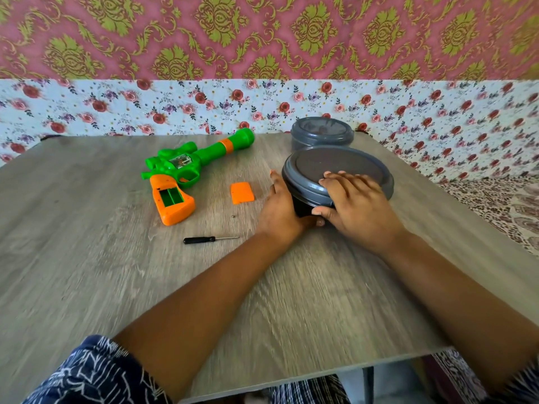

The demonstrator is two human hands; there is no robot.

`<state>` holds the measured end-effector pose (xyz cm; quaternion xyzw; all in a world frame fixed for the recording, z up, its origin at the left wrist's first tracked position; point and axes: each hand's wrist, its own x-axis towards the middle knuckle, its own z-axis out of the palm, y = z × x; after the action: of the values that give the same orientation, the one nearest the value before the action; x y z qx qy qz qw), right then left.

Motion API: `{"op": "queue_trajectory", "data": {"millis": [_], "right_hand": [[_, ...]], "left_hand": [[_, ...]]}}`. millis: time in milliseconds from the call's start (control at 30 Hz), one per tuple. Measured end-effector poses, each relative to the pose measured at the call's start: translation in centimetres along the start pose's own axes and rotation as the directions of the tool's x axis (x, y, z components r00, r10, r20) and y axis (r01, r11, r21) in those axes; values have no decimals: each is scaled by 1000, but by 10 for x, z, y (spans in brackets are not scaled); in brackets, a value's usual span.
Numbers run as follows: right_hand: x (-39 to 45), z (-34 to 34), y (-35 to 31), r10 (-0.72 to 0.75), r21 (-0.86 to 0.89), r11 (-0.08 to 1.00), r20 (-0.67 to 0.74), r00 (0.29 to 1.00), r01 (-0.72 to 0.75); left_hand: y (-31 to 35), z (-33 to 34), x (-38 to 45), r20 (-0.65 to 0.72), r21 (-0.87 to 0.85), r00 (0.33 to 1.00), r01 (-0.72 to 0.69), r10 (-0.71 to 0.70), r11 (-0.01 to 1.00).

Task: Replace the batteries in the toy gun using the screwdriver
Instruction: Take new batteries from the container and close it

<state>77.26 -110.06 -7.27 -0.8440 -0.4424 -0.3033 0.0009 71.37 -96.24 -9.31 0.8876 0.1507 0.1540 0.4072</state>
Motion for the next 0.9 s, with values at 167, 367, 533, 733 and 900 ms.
{"op": "queue_trajectory", "data": {"millis": [167,367,533,733,900], "right_hand": [[-1,-1,3,-41,-21,999,23,999,41],[3,-3,4,-73,-69,995,-23,997,71],[8,-12,5,-106,-90,991,-103,989,97],[14,-29,16,-67,-13,998,-177,982,66],[6,-36,37,-11,109,994,-87,996,20]], "left_hand": [[2,-2,0,-4,28,1000,6,-5,1000],[2,-4,0,-15,17,1000,12,-12,1000],[3,-4,-2,-15,17,1000,12,-12,1000],[4,-5,-5,-18,2,1000,-4,4,1000],[4,-5,-7,14,30,1000,-14,13,999]]}}
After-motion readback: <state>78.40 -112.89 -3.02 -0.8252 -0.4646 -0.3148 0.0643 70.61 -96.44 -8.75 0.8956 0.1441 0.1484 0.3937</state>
